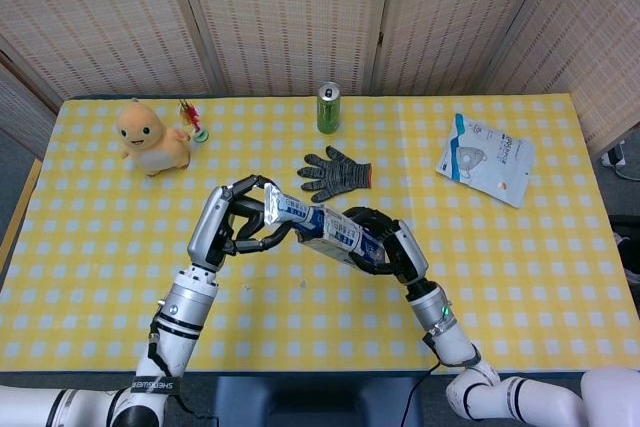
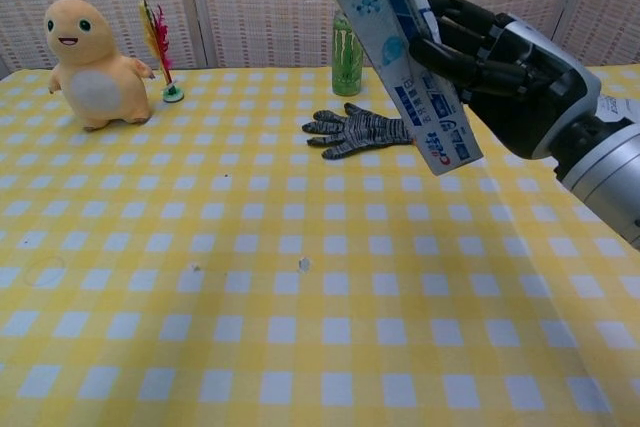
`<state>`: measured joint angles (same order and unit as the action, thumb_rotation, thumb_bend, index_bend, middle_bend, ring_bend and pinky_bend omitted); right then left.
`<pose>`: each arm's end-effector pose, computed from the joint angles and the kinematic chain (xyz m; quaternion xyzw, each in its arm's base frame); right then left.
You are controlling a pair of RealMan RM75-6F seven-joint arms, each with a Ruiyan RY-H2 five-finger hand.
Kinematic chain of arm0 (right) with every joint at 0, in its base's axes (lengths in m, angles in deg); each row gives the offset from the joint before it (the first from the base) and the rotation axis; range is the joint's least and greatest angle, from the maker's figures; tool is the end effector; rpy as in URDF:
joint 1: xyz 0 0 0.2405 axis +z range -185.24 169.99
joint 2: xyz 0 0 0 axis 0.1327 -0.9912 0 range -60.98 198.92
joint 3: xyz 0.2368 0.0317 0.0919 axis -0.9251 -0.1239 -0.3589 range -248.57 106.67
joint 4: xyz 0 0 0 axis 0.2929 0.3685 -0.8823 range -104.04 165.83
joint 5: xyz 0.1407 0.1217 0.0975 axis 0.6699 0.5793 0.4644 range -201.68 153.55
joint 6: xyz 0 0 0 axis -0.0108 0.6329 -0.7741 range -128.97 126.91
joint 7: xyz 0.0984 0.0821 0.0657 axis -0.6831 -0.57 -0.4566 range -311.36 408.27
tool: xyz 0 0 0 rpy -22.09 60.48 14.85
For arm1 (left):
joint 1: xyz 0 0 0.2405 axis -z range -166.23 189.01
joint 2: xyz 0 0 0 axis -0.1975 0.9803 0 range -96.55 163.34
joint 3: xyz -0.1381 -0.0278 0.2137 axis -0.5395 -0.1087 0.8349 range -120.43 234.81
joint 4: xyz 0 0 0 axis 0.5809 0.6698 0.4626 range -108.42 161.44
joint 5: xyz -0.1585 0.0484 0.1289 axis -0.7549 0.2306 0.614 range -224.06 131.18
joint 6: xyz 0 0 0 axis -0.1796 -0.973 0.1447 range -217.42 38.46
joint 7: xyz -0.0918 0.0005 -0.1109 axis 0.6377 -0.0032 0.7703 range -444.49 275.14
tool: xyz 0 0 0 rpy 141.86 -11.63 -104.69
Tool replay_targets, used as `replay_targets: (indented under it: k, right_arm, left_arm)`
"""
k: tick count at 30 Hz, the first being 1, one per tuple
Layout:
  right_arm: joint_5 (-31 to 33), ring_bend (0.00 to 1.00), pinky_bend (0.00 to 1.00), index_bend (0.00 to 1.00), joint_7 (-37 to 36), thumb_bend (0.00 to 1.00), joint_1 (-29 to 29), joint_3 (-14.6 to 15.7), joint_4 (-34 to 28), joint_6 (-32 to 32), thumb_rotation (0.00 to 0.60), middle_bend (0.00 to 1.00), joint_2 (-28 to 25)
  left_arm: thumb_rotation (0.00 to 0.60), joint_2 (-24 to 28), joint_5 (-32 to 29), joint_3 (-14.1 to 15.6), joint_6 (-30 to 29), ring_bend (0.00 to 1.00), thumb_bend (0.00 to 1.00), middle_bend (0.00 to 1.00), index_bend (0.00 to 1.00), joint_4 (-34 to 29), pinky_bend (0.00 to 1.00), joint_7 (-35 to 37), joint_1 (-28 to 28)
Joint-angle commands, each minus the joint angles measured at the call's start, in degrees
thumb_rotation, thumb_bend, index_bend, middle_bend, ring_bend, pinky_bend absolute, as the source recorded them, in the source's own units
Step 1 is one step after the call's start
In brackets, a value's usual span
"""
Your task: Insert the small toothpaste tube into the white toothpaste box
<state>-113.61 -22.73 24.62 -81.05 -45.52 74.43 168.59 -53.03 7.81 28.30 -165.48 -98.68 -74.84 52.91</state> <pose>-0.1372 -0.2984 -0.0201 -0.3200 0.6612 -0.6774 0.0391 0.0017 0.2905 0.0906 -0.3743 -0.6238 -0.6784 0.1031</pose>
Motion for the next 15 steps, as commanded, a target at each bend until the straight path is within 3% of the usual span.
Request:
replay_targets:
  k: [1, 4, 7, 9, 12, 15]
  right_arm:
    - [0.11, 0.37, 0.35, 0.43, 0.25, 0.33, 0.14, -0.14, -0.35, 0.0, 0.6, 0.35, -0.06]
    - [0.11, 0.37, 0.35, 0.43, 0.62, 0.33, 0.17, -0.06, -0.65, 0.06, 0.6, 0.35, -0.14]
    - [0.27, 0.37, 0.35, 0.43, 0.55, 0.33, 0.1, 0.0, -0.87, 0.07, 0.6, 0.35, -0.28]
    - [0.28, 0.37, 0.36, 0.43, 0.64, 0.33, 0.04, 0.02, -0.92, 0.22, 0.6, 0.35, -0.35]
    - [0.24, 0.37, 0.36, 0.43, 0.84, 0.33, -0.05, 0.16, -1.0, 0.4, 0.6, 0.35, -0.36]
    - [0.32, 0.37, 0.36, 0.43, 0.79, 0.33, -0.02, 0.27, -0.99, 0.23, 0.6, 0.35, -0.39]
  left_arm:
    - [0.6, -0.68, 0.51, 0.66, 0.1, 1.0, 0.72, 1.0, 0.89, 0.68, 1.0, -0.5, 0.17]
    - [0.6, -1.02, 1.33, 1.57, 0.86, 1.0, 0.63, 1.0, 0.72, 1.2, 1.0, -0.85, 0.25]
    - [0.6, -0.52, 1.08, 1.67, 2.57, 1.0, 0.43, 1.0, 0.29, 1.18, 1.0, -0.3, 0.33]
    - [0.6, 0.15, 0.3, 1.72, 3.82, 1.0, 0.36, 1.0, 0.12, 1.11, 1.0, -0.33, 0.43]
    - [0.6, 0.64, -0.27, 1.41, 4.7, 1.0, 0.28, 1.0, 0.01, 1.22, 1.0, -0.19, 0.49]
    - [0.6, 0.73, -0.07, 1.23, 4.81, 1.0, 0.25, 1.0, 0.0, 1.2, 1.0, 0.01, 0.41]
